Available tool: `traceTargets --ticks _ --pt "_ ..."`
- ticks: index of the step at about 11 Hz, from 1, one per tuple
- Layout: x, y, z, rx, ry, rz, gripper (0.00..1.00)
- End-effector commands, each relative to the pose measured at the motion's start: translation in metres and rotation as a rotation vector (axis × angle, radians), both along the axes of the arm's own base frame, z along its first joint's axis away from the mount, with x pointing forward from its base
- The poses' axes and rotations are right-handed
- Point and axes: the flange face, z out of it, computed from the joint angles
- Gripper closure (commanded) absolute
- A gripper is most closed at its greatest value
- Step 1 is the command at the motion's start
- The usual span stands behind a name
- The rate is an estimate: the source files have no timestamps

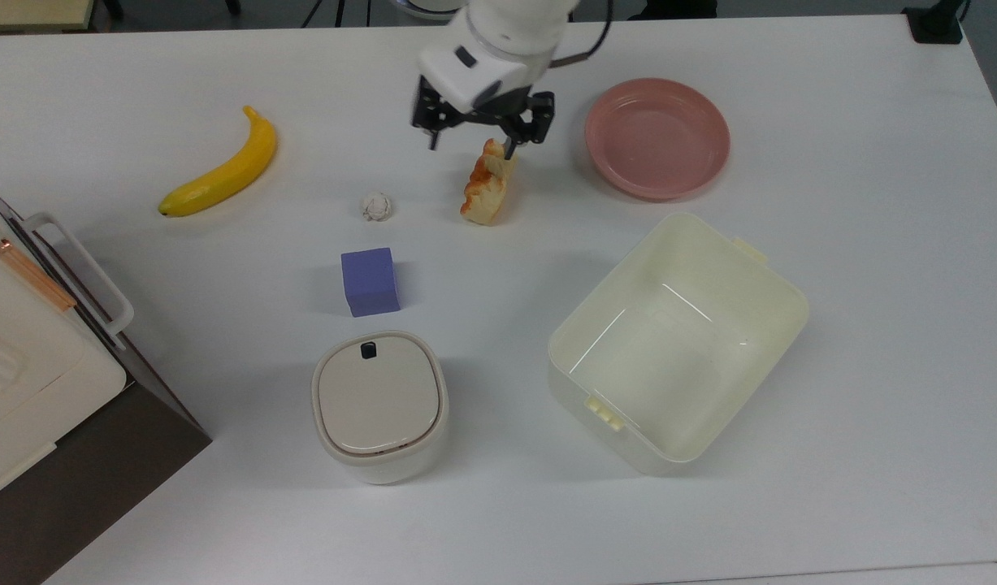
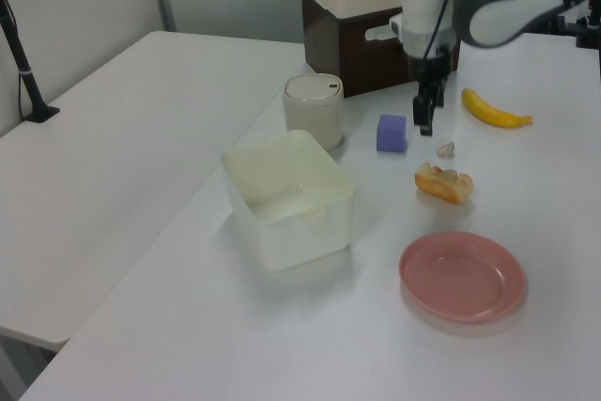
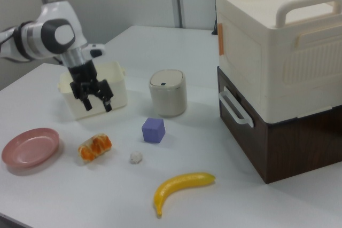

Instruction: Put the bread on the table

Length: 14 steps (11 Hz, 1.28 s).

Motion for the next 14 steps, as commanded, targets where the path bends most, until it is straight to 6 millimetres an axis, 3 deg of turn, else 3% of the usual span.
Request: traceTargets --ticks 1,4,8,14 --pt "0.007 -0.059 0.085 0.043 0.014 -0.054 0.0" --pt "0.014 -0.101 0.136 0.191 -0.073 -0.165 0.0" --pt "0.016 -0.127 0.165 0.196 -0.13 -0.198 0.0" --pt "0.011 -0.13 0.168 0.171 -0.095 -0.174 0.0"
